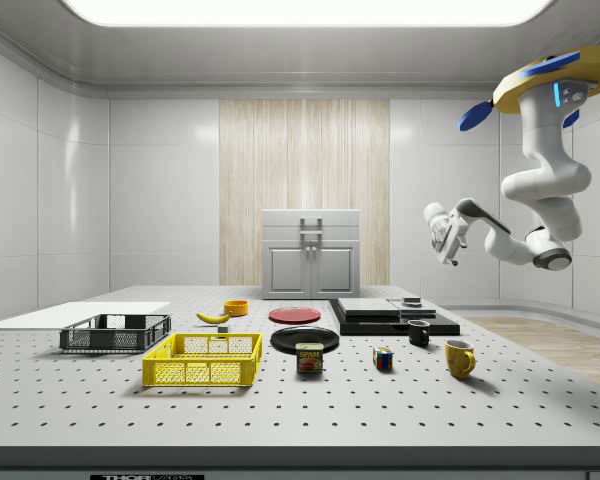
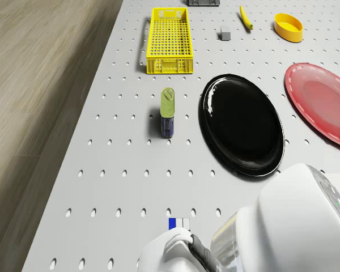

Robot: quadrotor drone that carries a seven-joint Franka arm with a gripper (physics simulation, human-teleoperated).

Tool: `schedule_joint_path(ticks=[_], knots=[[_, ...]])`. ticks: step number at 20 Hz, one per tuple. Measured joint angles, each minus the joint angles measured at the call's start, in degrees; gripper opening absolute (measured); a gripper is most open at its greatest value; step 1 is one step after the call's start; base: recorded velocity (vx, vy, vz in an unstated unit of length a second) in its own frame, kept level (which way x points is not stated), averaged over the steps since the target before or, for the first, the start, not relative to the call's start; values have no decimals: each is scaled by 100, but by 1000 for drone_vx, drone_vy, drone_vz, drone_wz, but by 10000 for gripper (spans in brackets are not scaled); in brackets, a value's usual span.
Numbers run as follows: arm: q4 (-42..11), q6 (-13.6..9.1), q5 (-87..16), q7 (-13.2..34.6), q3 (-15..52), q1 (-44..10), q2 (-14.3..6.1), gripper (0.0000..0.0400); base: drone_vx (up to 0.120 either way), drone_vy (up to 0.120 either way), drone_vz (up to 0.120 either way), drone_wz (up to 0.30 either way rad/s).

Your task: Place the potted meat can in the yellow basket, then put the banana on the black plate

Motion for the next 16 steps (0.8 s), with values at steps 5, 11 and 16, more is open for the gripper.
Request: schedule_joint_path(ticks=[5, 11, 16], knots=[[-570, -627, -1341, 948, 780, -1354, -351, 400, 120, 48, -40, 0], [-728, -974, -1819, 1518, 1203, -2222, -679, 400, 120, 0, -120, 0], [-750, -1013, -1886, 1741, 1369, -2546, -885, 400, 120, 0, -120, 0]])
